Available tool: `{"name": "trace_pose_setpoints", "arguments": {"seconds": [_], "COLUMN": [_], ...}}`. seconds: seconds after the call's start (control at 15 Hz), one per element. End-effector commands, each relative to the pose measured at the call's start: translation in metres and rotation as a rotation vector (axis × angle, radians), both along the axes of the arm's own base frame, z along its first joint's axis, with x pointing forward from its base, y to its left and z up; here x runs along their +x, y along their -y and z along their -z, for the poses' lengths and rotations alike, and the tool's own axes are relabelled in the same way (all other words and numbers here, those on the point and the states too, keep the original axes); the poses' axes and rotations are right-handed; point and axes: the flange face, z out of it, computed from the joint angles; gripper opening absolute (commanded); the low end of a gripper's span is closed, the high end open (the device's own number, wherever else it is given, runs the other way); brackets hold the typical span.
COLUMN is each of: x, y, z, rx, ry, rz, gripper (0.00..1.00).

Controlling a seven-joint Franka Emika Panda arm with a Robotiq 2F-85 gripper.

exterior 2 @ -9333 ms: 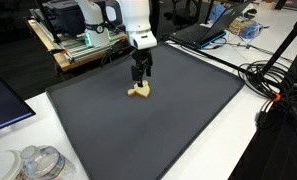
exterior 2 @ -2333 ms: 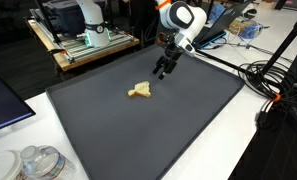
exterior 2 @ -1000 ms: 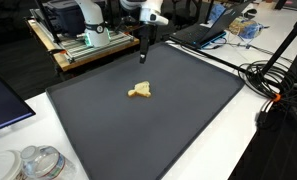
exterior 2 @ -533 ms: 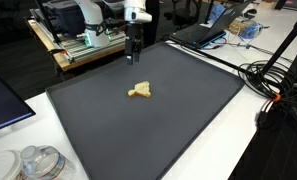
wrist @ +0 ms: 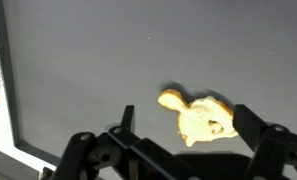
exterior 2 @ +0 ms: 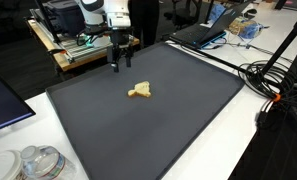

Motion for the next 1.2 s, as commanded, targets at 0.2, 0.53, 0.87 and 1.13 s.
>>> {"name": "trace_pose_setpoints", "arguments": {"seconds": [0.2, 0.53, 0.87, 1.13], "x": [0.000, 0.031, 0.034, 0.037], "y": [0.013, 0.016, 0.030, 0.032], "z": [0.035, 0.038, 0.026, 0.026], "rx": [0.178, 0.291, 0.279, 0.288], "ry": [0.039, 0.013, 0.030, 0.032], "rz": [0.042, 0.062, 0.081, 0.081], "gripper": [1.00, 1.00, 1.00, 1.00]}}
